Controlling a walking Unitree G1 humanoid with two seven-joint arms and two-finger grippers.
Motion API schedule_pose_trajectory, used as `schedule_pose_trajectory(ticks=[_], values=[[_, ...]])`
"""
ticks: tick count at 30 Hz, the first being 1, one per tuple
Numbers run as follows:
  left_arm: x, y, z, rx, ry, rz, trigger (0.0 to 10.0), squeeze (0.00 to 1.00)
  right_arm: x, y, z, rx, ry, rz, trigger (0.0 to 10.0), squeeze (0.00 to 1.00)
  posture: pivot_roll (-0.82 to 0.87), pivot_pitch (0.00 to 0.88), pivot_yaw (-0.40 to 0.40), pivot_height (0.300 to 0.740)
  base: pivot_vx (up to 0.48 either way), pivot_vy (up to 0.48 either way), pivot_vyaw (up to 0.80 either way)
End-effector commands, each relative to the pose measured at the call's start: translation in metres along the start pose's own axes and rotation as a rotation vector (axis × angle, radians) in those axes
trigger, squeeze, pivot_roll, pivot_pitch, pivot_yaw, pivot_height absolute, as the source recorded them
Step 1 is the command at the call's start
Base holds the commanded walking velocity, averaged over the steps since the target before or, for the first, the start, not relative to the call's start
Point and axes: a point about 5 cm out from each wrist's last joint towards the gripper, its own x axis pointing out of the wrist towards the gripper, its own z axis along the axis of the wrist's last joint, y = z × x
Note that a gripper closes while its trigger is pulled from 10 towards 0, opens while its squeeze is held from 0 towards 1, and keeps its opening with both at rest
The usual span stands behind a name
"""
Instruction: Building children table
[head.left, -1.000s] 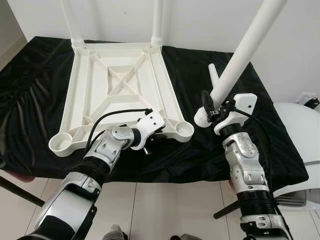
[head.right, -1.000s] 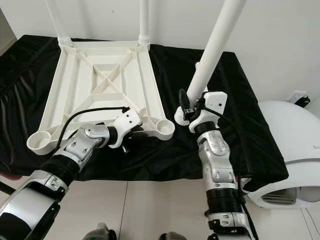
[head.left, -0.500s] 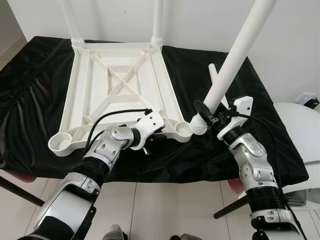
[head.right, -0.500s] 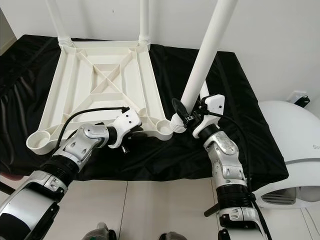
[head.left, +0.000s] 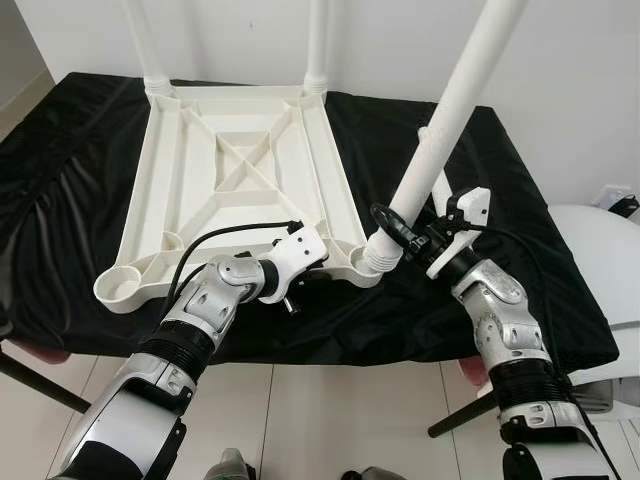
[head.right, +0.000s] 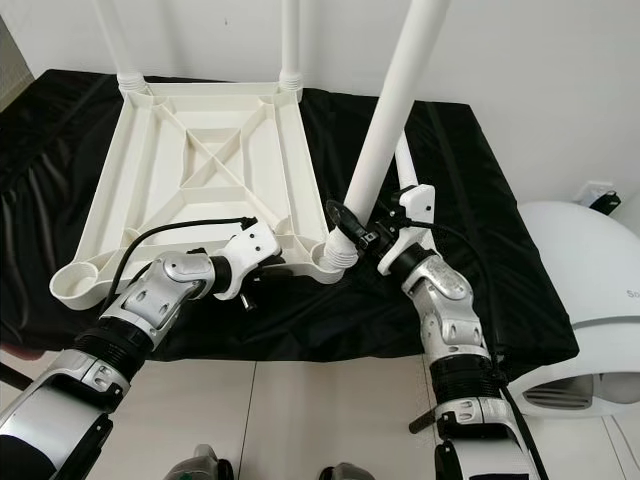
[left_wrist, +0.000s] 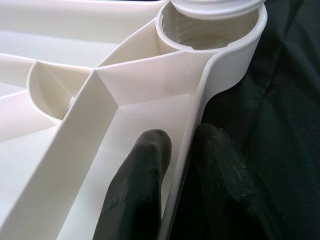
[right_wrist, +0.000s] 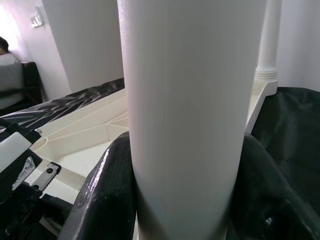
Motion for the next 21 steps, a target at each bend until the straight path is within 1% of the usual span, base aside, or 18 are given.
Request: schedule_pose_trajectory(ticks=[1,5,10,14,18,21], values=[[0.002,-0.008,-0.006,0.012,0.031,-0.04,10.0,0.0,0.003,0.001,0.003,-0.005,-0.017,0.025,10.0,0.0,0.03,0.014,-0.051,0.74,0.0,0.0,0.0],[0.002,-0.01,-0.006,0.013,0.03,-0.043,10.0,0.0,0.005,0.003,0.001,0.009,-0.015,0.049,10.0,0.0,0.03,0.011,-0.052,0.74,0.0,0.0,0.0],[0.001,-0.012,-0.006,0.016,0.028,-0.051,10.0,0.0,0.009,0.007,-0.007,0.058,-0.008,0.089,10.0,0.0,0.03,0.011,-0.053,0.74,0.0,0.0,0.0],[0.0,-0.012,-0.005,0.018,0.027,-0.053,10.0,0.0,0.011,0.008,-0.01,0.053,0.001,0.108,10.0,0.0,0.03,0.014,-0.052,0.74,0.0,0.0,0.0],[0.001,-0.012,-0.005,0.018,0.027,-0.051,10.0,0.0,0.011,0.01,-0.014,0.069,0.019,0.124,10.0,0.0,0.03,0.016,-0.058,0.74,0.0,0.0,0.0],[0.001,-0.012,-0.005,0.017,0.027,-0.049,10.0,0.0,0.009,0.008,-0.016,0.064,0.031,0.121,10.0,0.0,0.03,0.017,-0.059,0.74,0.0,0.0,0.0]])
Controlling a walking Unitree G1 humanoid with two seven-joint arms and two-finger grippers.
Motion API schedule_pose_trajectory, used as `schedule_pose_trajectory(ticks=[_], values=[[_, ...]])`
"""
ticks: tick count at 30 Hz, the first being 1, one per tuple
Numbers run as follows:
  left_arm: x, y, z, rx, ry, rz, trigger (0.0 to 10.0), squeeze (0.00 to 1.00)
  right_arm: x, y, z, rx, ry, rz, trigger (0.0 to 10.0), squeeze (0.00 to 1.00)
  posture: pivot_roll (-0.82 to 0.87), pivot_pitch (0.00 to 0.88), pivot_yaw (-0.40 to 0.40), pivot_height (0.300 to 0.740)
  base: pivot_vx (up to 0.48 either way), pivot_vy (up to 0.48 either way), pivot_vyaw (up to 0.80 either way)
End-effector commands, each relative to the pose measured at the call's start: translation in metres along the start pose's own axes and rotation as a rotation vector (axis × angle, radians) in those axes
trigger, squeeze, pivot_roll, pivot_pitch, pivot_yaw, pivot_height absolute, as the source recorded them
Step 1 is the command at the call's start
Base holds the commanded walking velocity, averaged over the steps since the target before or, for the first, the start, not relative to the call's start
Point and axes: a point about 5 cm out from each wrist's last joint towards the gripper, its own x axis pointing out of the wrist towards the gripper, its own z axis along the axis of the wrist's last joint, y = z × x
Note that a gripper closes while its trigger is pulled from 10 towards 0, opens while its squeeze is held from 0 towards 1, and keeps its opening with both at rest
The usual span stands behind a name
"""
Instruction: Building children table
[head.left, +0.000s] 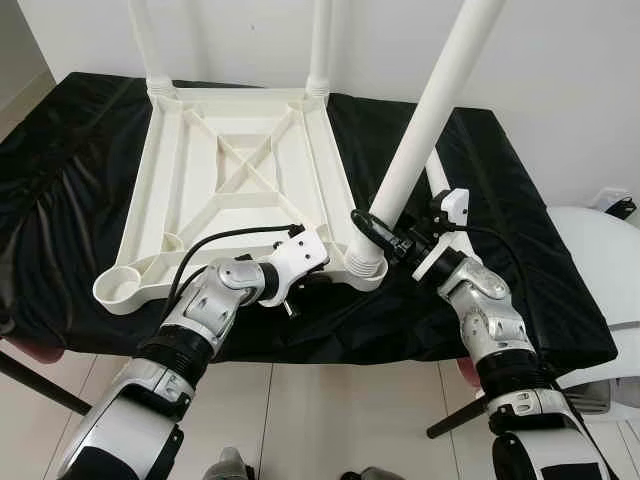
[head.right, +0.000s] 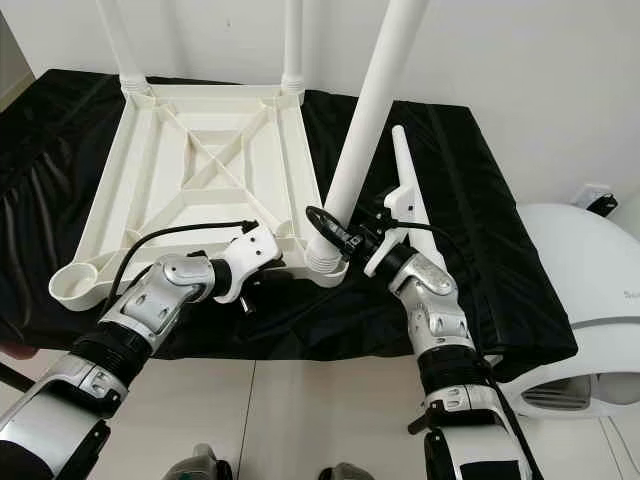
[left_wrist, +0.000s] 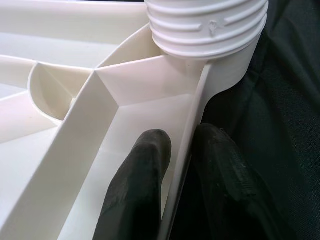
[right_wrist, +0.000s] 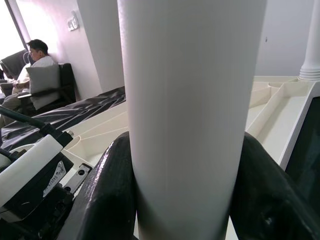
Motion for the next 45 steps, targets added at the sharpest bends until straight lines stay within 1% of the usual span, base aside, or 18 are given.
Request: schedule_pose_trajectory(ticks=[1,4,5,12,20,25,33,45], values=[[0.002,-0.008,-0.004,0.009,0.023,-0.044,10.0,0.0,-0.002,0.0,-0.007,0.007,0.035,0.004,10.0,0.0,0.03,0.017,-0.059,0.74,0.0,0.0,0.0],[0.002,-0.008,-0.004,0.009,0.023,-0.044,10.0,0.0,-0.004,-0.002,-0.008,0.003,0.046,-0.004,10.0,0.0,0.03,0.018,-0.059,0.74,0.0,0.0,0.0],[0.001,-0.008,-0.004,0.008,0.024,-0.042,10.0,0.0,-0.009,-0.005,-0.012,-0.01,0.07,-0.011,10.0,0.0,0.03,0.02,-0.057,0.74,0.0,0.0,0.0],[0.001,-0.007,-0.003,0.01,0.022,-0.044,10.0,0.0,-0.017,-0.009,-0.017,-0.025,0.099,-0.031,10.0,0.0,0.02,0.025,-0.051,0.74,0.0,0.0,0.0],[0.002,-0.008,-0.002,0.013,0.017,-0.048,10.0,0.0,-0.02,-0.01,-0.021,-0.03,0.112,-0.042,10.0,0.0,0.01,0.03,-0.048,0.74,0.0,0.0,0.0],[0.002,-0.008,-0.002,0.012,0.018,-0.048,10.0,0.0,-0.019,-0.006,-0.022,-0.029,0.112,-0.028,10.0,0.0,0.02,0.033,-0.049,0.74,0.0,0.0,0.0],[0.001,-0.008,-0.002,0.009,0.017,-0.046,10.0,0.0,-0.015,0.008,-0.026,-0.053,0.112,0.033,10.0,0.0,0.02,0.036,-0.05,0.74,0.0,0.0,0.0],[0.001,-0.008,-0.001,0.011,0.014,-0.049,10.0,0.0,-0.016,0.012,-0.029,-0.054,0.119,0.037,10.0,0.0,0.01,0.039,-0.047,0.74,0.0,0.0,0.0]])
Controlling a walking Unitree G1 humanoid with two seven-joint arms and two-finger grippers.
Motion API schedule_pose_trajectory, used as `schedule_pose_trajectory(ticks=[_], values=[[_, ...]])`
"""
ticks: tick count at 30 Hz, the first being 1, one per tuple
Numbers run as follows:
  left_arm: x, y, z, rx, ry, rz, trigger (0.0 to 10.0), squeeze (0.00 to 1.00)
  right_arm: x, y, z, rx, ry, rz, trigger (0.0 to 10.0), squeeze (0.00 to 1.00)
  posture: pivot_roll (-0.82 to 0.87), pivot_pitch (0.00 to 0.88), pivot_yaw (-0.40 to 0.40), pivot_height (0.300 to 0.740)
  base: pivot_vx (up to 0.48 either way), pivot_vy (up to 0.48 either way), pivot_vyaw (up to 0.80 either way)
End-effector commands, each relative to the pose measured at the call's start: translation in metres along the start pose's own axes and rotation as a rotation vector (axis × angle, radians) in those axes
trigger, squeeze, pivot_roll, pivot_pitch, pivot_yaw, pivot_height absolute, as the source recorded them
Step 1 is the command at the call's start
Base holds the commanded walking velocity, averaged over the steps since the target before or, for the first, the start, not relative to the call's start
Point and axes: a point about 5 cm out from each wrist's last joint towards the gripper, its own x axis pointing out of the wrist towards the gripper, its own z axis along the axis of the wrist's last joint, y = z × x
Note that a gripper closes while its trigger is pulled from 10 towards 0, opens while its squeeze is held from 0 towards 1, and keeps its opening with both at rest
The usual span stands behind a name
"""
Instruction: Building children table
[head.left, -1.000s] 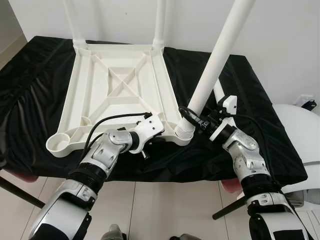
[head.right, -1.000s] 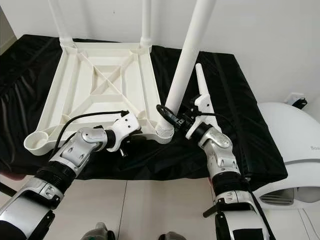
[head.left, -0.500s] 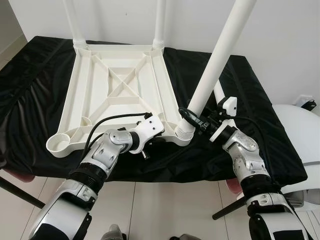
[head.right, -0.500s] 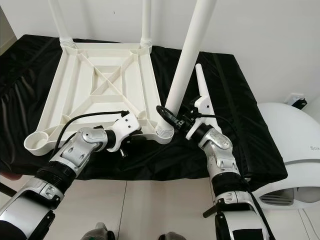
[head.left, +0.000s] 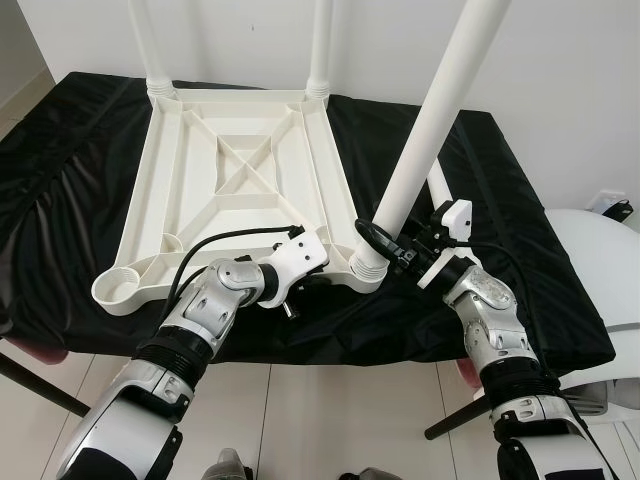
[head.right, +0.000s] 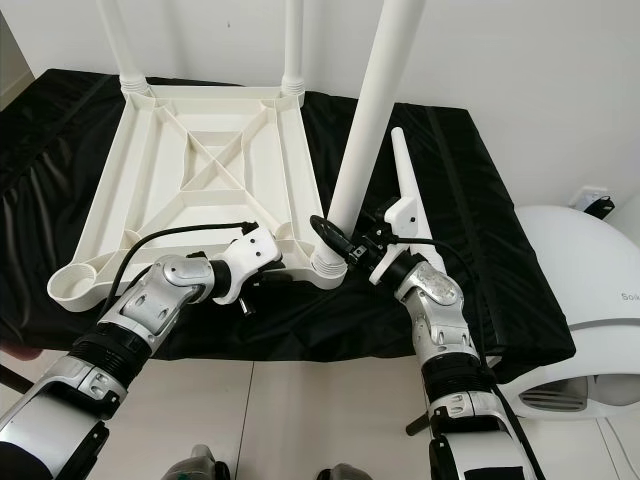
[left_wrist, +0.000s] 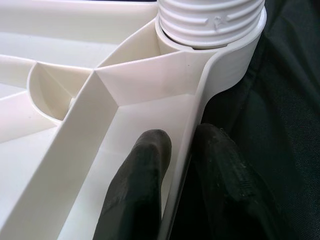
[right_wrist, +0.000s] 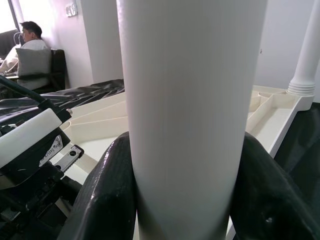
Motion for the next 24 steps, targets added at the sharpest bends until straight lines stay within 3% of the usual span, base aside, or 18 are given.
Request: schedule_pose_trajectory(ticks=[1,24], values=[[0.002,-0.007,-0.001,0.013,0.008,-0.032,10.0,0.0,-0.005,0.011,-0.02,0.047,0.083,0.026,10.0,0.0,0.01,0.039,-0.047,0.74,0.0,0.0,0.0],[0.0,-0.007,0.001,0.017,0.001,-0.035,10.0,0.0,0.005,0.007,-0.031,0.057,0.184,0.049,10.0,0.0,0.02,0.038,-0.044,0.74,0.0,0.0,0.0]])
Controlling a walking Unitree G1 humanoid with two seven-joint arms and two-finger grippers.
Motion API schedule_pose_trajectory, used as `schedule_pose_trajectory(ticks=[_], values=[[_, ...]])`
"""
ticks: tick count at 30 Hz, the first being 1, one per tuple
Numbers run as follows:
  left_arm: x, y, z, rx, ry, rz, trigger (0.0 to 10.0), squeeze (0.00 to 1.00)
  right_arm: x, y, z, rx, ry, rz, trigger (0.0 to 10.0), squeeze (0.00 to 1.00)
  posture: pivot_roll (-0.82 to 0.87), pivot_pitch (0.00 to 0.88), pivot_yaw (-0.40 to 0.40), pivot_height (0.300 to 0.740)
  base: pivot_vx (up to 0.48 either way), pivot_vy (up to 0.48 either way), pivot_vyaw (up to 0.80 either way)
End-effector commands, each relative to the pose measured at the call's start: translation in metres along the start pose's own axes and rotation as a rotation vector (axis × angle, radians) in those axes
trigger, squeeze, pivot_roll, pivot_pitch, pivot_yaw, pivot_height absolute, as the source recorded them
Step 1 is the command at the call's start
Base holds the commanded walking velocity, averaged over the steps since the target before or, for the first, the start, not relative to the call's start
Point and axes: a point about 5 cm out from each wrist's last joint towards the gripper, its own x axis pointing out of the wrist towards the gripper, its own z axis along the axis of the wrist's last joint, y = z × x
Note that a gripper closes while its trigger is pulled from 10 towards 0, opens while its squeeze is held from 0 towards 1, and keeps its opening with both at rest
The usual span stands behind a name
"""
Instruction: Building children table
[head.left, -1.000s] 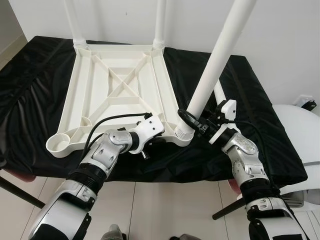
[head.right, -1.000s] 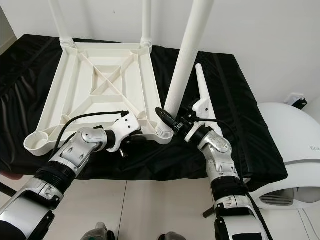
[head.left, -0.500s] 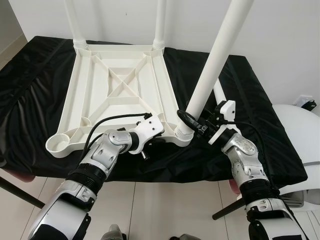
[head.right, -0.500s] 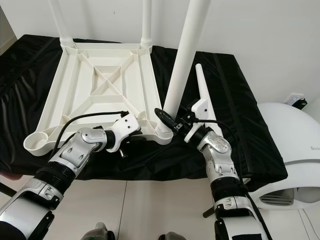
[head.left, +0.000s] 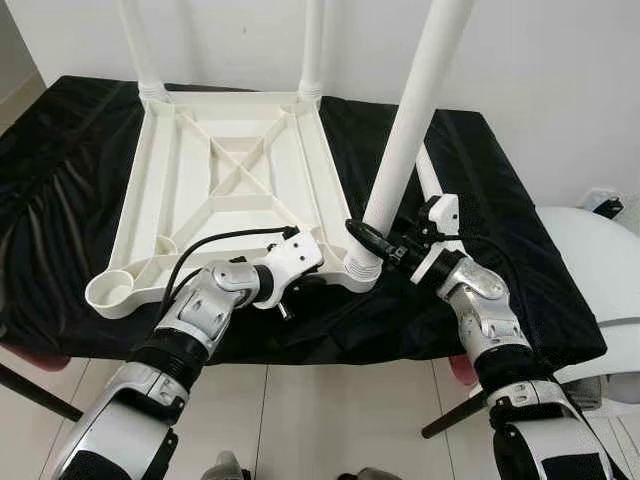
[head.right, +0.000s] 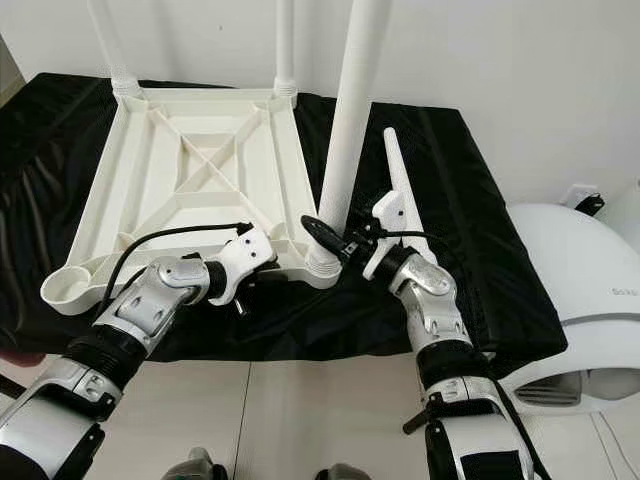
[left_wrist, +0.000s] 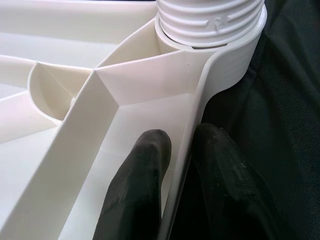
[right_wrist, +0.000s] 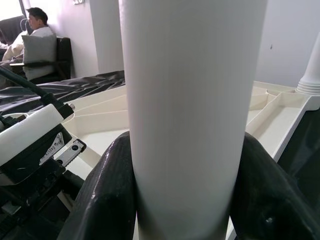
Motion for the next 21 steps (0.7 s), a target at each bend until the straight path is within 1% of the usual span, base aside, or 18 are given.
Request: schedule_pose_trajectory(ticks=[1,7,14,18,21], values=[[0.003,-0.007,0.005,0.027,-0.009,-0.039,10.0,0.0,-0.006,0.01,-0.028,0.063,0.13,0.017,10.0,0.0,0.02,0.038,-0.044,0.74,0.0,0.0,0.0],[0.003,-0.007,0.006,0.028,-0.013,-0.038,10.0,0.0,-0.01,0.014,-0.032,0.074,0.12,0.003,10.0,0.0,0.02,0.039,-0.045,0.74,0.0,0.0,0.0],[0.002,-0.007,0.007,0.029,-0.017,-0.039,10.0,0.0,-0.019,0.018,-0.038,0.102,0.104,-0.039,10.0,0.0,0.02,0.043,-0.041,0.74,0.0,0.0,0.0],[0.003,-0.007,0.008,0.032,-0.019,-0.045,10.0,0.0,-0.023,0.016,-0.041,0.104,0.106,-0.084,10.0,0.0,0.01,0.044,-0.038,0.74,0.0,0.0,0.0],[0.003,-0.007,0.008,0.032,-0.018,-0.046,10.0,0.0,-0.023,0.016,-0.041,0.104,0.105,-0.088,10.0,0.0,0.01,0.044,-0.038,0.74,0.0,0.0,0.0]])
